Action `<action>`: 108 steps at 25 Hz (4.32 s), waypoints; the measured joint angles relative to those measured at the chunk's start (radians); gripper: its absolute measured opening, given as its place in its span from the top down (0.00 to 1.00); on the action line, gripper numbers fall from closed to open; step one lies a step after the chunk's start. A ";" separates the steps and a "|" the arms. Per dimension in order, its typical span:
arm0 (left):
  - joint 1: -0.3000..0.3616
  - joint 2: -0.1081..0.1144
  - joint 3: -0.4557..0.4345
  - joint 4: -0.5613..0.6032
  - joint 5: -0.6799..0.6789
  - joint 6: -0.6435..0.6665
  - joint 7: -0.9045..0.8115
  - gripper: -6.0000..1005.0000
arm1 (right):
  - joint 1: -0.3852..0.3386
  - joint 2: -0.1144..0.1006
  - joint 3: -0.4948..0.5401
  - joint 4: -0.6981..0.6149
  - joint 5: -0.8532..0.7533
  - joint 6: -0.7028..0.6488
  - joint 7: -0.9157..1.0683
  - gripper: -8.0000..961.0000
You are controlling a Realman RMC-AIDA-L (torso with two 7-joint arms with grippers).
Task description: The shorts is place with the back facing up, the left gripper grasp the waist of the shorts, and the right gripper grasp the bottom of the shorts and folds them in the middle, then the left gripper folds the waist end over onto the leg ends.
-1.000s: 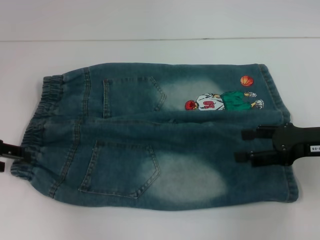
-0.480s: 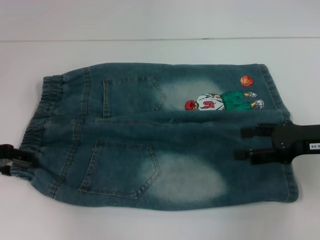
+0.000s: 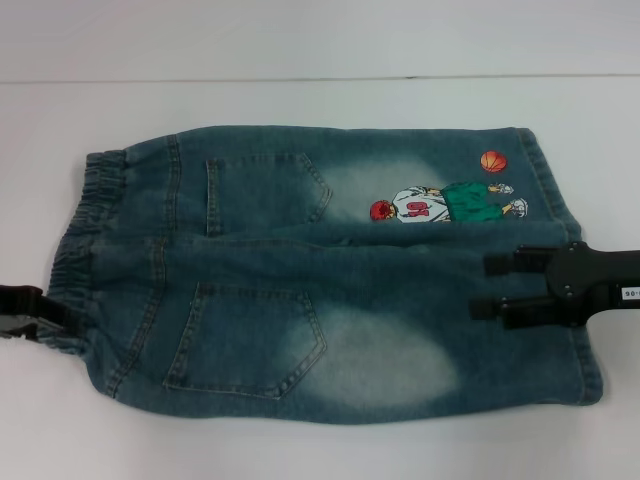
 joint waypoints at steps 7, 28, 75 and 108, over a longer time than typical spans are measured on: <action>-0.001 0.000 -0.002 0.003 -0.006 0.000 0.000 0.51 | 0.004 -0.005 0.005 -0.001 0.003 0.000 0.016 0.05; -0.036 0.012 -0.010 0.048 -0.067 0.036 0.001 0.95 | 0.095 -0.058 0.059 -0.236 -0.522 -0.244 0.318 0.07; -0.038 0.000 -0.022 0.041 -0.068 0.051 0.021 0.91 | 0.169 -0.015 0.028 -0.116 -0.633 -0.123 0.304 0.95; 0.095 -0.061 -0.247 -0.206 -0.657 -0.424 0.252 0.87 | 0.024 0.042 0.293 0.216 0.229 0.597 -0.177 0.98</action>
